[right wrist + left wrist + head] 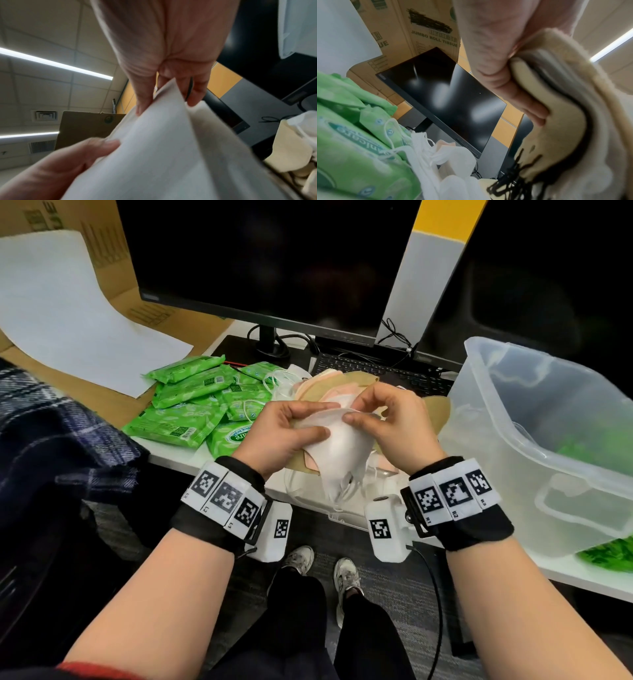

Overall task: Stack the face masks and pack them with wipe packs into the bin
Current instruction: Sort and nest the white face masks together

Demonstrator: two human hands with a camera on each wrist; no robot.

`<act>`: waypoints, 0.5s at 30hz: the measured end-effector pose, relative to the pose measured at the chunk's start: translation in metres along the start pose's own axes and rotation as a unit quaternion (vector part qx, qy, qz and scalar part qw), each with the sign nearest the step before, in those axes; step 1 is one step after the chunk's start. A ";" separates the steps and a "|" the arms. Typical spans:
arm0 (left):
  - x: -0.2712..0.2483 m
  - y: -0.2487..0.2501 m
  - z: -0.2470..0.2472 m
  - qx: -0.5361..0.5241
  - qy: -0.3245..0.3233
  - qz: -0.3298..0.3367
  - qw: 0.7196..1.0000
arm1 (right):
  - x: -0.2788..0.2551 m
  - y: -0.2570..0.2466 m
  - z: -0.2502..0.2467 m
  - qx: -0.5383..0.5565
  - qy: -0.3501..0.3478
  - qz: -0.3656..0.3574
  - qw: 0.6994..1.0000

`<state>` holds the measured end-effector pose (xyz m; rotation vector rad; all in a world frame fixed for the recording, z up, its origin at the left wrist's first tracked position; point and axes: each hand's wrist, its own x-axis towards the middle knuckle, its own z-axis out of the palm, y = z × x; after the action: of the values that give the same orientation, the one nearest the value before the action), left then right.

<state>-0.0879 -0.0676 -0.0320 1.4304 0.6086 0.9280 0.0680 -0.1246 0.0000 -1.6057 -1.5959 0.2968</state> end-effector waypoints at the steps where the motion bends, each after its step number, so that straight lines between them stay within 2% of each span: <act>1: 0.000 0.000 -0.001 0.005 0.001 0.006 1.000 | 0.000 0.001 -0.003 0.027 -0.018 0.000 0.999; 7: -0.001 0.001 -0.002 0.016 0.016 0.011 1.000 | 0.004 0.003 -0.023 0.130 -0.088 0.005 0.988; 15: -0.003 0.003 0.000 0.010 -0.004 0.024 1.000 | 0.008 0.006 -0.019 0.123 -0.056 0.045 0.990</act>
<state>-0.0899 -0.0705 -0.0299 1.4719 0.5811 0.9554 0.0866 -0.1239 0.0112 -1.4942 -1.5055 0.6173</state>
